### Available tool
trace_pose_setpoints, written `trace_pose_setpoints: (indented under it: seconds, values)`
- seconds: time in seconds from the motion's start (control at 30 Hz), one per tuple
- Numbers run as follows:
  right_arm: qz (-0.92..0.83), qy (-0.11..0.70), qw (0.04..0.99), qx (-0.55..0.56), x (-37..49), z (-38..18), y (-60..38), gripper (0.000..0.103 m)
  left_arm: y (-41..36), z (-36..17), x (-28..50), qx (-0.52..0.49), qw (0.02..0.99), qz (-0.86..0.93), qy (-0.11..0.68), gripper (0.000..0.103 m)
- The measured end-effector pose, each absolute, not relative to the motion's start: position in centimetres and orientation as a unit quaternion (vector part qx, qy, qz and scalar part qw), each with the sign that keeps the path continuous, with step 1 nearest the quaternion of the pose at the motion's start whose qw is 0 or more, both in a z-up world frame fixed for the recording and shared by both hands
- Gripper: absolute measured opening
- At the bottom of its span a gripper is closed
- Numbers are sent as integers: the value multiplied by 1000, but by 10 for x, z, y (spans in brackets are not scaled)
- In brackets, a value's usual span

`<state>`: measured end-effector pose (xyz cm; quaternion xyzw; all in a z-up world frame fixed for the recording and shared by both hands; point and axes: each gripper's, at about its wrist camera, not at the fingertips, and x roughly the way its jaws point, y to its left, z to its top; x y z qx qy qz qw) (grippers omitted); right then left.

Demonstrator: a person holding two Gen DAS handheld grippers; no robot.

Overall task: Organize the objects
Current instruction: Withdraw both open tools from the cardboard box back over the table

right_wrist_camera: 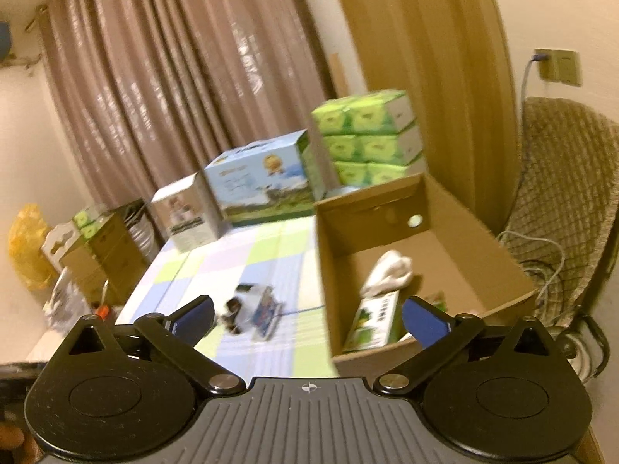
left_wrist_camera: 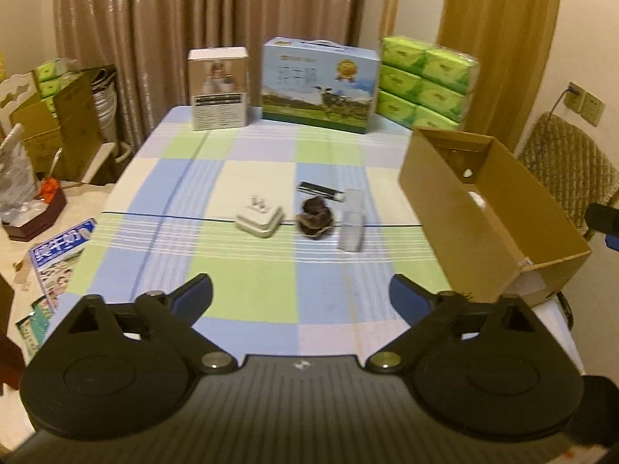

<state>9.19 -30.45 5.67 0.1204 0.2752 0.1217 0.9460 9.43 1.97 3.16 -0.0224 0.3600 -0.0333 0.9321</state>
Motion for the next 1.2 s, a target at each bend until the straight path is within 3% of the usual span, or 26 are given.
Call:
trace_pose_setpoints:
  seconds: [1.2]
  values:
    - [161, 311, 933, 86, 87, 32, -253, 101, 53, 11, 87, -35, 930, -9, 365, 102]
